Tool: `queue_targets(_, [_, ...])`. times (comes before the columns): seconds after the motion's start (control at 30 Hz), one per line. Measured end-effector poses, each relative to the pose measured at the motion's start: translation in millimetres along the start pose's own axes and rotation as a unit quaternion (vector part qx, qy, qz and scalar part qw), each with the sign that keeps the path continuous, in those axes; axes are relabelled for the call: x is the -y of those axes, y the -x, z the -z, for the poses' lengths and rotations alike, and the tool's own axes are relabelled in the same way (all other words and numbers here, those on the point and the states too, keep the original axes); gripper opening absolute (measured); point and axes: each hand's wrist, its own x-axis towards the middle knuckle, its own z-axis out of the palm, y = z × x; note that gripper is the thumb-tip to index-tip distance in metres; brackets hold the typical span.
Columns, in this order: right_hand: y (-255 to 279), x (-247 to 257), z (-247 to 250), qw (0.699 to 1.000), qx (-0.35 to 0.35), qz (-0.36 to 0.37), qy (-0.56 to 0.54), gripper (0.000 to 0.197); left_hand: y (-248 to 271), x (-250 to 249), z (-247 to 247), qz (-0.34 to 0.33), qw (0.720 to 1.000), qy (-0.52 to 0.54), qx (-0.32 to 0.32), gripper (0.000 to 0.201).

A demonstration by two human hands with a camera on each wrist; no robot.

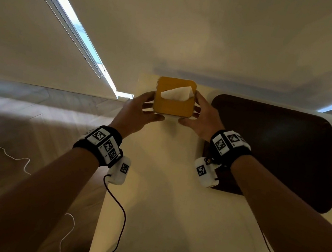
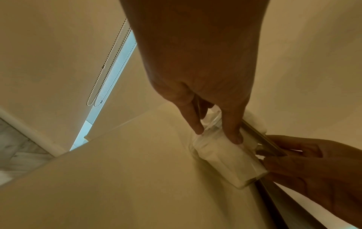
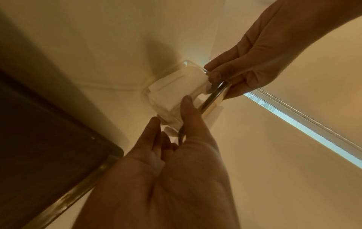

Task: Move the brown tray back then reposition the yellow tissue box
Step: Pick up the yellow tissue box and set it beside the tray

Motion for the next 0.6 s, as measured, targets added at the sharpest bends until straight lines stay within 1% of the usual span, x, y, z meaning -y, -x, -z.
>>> queue_targets(0.13, [-1.1,-2.6,-1.5,1.0,-0.002,-0.005,0.009,0.095,0.0,1.6,-0.6,0.007,1.0,0.006,-0.002,0.077])
queue_targets(0.4, [-0.4,-8.5,-10.3,1.0,-0.01,-0.004,-0.006,0.095,-1.8,5.0,6.1,0.007,1.0,-0.013,0.012,0.078])
queue_targets(0.6, [1.0,-8.7,-11.8,1.0,-0.012,-0.009,-0.024,0.094,1.0,2.4,4.4,0.01,1.0,-0.016,0.008,0.078])
